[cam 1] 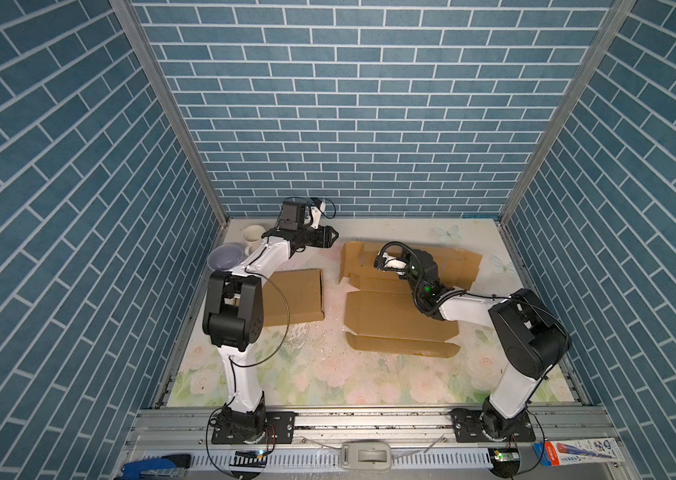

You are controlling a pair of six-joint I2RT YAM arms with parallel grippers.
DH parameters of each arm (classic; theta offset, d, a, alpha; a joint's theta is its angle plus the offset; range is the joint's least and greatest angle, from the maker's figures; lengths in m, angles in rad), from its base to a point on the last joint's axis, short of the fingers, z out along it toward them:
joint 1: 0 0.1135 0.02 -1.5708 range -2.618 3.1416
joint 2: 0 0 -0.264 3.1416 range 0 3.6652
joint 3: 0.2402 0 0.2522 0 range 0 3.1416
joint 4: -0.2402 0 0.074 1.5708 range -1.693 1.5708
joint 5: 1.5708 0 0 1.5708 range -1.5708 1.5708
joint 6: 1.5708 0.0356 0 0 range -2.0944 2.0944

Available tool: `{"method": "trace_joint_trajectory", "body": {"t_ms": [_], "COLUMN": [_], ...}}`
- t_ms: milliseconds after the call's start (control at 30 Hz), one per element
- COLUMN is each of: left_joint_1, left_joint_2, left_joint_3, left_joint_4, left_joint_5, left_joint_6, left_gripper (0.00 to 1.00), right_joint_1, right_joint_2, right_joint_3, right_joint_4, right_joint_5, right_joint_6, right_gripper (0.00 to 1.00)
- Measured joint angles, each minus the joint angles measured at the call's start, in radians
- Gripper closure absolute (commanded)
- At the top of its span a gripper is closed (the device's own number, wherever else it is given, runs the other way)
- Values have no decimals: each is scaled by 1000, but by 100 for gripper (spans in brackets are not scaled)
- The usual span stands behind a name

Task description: Fold the paper box

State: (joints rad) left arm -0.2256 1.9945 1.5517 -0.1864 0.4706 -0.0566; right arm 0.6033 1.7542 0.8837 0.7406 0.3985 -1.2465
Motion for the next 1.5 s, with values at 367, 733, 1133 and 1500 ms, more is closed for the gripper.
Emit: {"method": "trace_joint_trajectory", "body": {"t_ms": [367,733,1133,1500], "left_joint_1": [-60,-119,73,32], "left_joint_2": [-60,-146,-323,-45], "left_joint_3": [-149,-250,-275,-162], "left_joint_4": [-19,-21,6,119], "left_joint_5": [126,171,256,34], "left_joint_6": [190,216,141,65], "left_gripper": [28,27,29,26], "right_joint_1": [-6,8,10,10], "right_joint_2": [-6,-13,-18,-19], "right_joint_3": [-13,-14,-14,-14], "right_joint_4": [0,-15,-27,-29], "right_joint_5": [-15,-10,-10,-10], "right_joint_6": [0,0,0,0], "right_gripper": [100,100,100,100]}}
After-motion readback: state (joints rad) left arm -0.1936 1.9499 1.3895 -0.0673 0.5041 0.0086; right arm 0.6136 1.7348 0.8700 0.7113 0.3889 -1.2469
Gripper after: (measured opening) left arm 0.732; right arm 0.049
